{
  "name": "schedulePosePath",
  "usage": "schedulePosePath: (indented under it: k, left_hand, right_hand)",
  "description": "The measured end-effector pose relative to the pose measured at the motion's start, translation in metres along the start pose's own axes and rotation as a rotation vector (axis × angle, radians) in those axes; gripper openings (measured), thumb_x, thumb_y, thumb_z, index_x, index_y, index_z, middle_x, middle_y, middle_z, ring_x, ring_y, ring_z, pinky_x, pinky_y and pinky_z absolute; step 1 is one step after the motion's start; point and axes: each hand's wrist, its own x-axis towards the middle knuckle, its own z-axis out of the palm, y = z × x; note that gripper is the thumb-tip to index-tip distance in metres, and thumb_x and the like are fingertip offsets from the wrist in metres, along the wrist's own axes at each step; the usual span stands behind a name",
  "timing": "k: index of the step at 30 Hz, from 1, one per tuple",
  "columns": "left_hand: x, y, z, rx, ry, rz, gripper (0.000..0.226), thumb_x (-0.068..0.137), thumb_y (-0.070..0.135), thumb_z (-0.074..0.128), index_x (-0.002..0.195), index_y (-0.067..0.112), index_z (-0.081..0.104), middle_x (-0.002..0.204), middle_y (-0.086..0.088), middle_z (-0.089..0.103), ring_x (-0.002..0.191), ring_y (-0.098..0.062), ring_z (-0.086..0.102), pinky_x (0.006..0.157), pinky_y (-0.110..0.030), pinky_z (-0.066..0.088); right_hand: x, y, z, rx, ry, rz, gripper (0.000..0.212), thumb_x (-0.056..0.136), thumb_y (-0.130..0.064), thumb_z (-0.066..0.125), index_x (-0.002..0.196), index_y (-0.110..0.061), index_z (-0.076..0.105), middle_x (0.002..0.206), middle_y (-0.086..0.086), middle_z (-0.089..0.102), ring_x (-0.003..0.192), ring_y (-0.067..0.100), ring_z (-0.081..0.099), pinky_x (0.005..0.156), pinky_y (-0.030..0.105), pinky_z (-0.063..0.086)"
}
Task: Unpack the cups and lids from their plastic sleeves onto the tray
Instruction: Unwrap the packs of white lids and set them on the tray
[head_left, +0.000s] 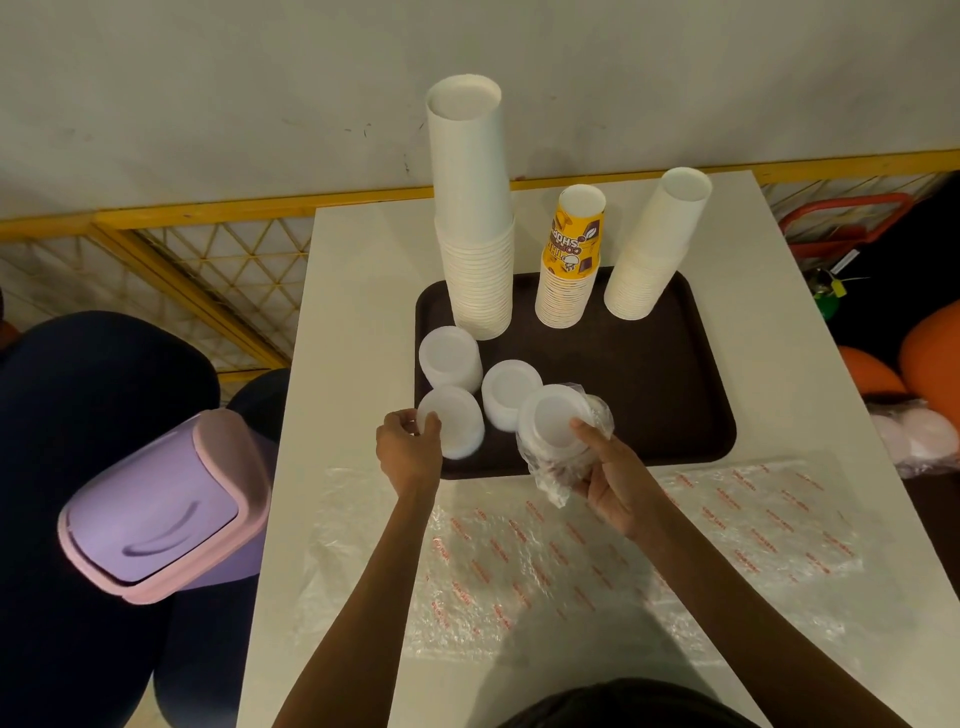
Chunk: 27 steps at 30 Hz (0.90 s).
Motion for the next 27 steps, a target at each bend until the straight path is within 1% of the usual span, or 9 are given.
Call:
schedulePosePath:
  k: [4, 6, 8, 10, 14, 18, 21, 25, 27]
  left_hand:
    - [-0.01, 0.011, -0.006, -0.064, 0.074, 0.13, 0.041, 0.089, 0.025, 0.065, 0.123, 0.005, 0.054, 0.123, -0.014, 0.055, 0.109, -0.026, 0.055, 0.085, -0.028, 0.043]
    - [-0.023, 0.025, -0.014, -0.135, 0.109, 0.226, 0.033, 0.09, 0.021, 0.064, 0.119, 0.007, 0.057, 0.118, -0.01, 0.058, 0.105, -0.022, 0.056, 0.083, -0.022, 0.045]
    - [-0.041, 0.039, -0.022, -0.225, 0.074, 0.347, 0.018, 0.091, 0.014, 0.061, 0.109, 0.011, 0.059, 0.107, -0.004, 0.062, 0.092, -0.012, 0.059, 0.072, -0.009, 0.044]
    - [-0.063, 0.049, -0.026, -0.27, 0.006, 0.515, 0.013, 0.09, 0.011, 0.062, 0.102, 0.015, 0.06, 0.098, 0.002, 0.063, 0.083, -0.004, 0.059, 0.068, -0.006, 0.044]
    - [-0.096, 0.053, -0.022, -0.206, -0.082, 0.778, 0.025, 0.082, 0.023, 0.068, 0.103, 0.009, 0.065, 0.102, 0.002, 0.063, 0.087, -0.004, 0.057, 0.069, -0.003, 0.044]
    - [-0.111, 0.05, -0.015, -0.108, -0.092, 0.802, 0.04, 0.08, 0.033, 0.069, 0.113, 0.012, 0.066, 0.115, -0.006, 0.062, 0.099, -0.012, 0.055, 0.078, -0.003, 0.042]
    - [-0.119, 0.05, -0.013, -0.092, -0.092, 0.78, 0.043, 0.081, 0.035, 0.065, 0.118, 0.014, 0.065, 0.121, -0.008, 0.061, 0.103, -0.007, 0.049, 0.081, 0.002, 0.034]
    - [-0.123, 0.049, -0.013, -0.082, -0.085, 0.801, 0.04, 0.083, 0.028, 0.063, 0.12, 0.012, 0.065, 0.12, -0.013, 0.061, 0.107, -0.01, 0.048, 0.089, -0.017, 0.041]
    - [-0.124, 0.049, -0.013, -0.067, -0.079, 0.815, 0.038, 0.084, 0.026, 0.062, 0.119, 0.012, 0.066, 0.119, -0.013, 0.062, 0.107, -0.011, 0.048, 0.089, -0.014, 0.038]
  right_hand:
    - [-0.003, -0.002, 0.002, 0.027, -0.029, -0.008, 0.054, 0.079, -0.022, 0.062, 0.13, -0.018, 0.046, 0.122, 0.011, 0.056, 0.11, 0.025, 0.056, 0.073, 0.032, 0.059]
    - [-0.005, -0.004, 0.003, 0.047, -0.05, -0.017, 0.051, 0.085, -0.02, 0.058, 0.133, -0.016, 0.044, 0.122, 0.011, 0.056, 0.109, 0.024, 0.057, 0.069, 0.031, 0.059]
    - [-0.006, -0.006, 0.005, 0.047, -0.069, -0.024, 0.044, 0.092, -0.018, 0.052, 0.135, -0.015, 0.042, 0.123, 0.011, 0.056, 0.108, 0.025, 0.057, 0.066, 0.029, 0.059]
    - [-0.009, -0.008, 0.008, 0.041, -0.096, -0.024, 0.045, 0.093, -0.019, 0.051, 0.136, -0.013, 0.041, 0.125, 0.013, 0.055, 0.108, 0.025, 0.058, 0.067, 0.029, 0.059]
    - [-0.02, -0.012, 0.013, 0.113, -0.217, -0.01, 0.061, 0.081, -0.025, 0.057, 0.138, -0.01, 0.04, 0.127, 0.016, 0.056, 0.106, 0.025, 0.06, 0.075, 0.031, 0.059]
    - [-0.028, -0.017, 0.012, 0.108, -0.295, -0.015, 0.055, 0.086, -0.027, 0.052, 0.137, -0.008, 0.043, 0.127, 0.018, 0.058, 0.105, 0.026, 0.064, 0.084, 0.033, 0.057]
    - [-0.033, -0.017, 0.011, 0.123, -0.318, -0.012, 0.057, 0.085, -0.027, 0.053, 0.138, -0.009, 0.041, 0.129, 0.018, 0.058, 0.105, 0.026, 0.065, 0.082, 0.033, 0.057]
    - [-0.035, -0.016, 0.009, 0.125, -0.318, -0.017, 0.057, 0.087, -0.027, 0.052, 0.139, -0.007, 0.041, 0.131, 0.019, 0.057, 0.108, 0.027, 0.063, 0.086, 0.034, 0.056]
    - [-0.036, -0.015, 0.008, 0.112, -0.307, -0.025, 0.058, 0.087, -0.027, 0.051, 0.14, -0.006, 0.04, 0.127, 0.019, 0.059, 0.105, 0.027, 0.065, 0.082, 0.033, 0.057]
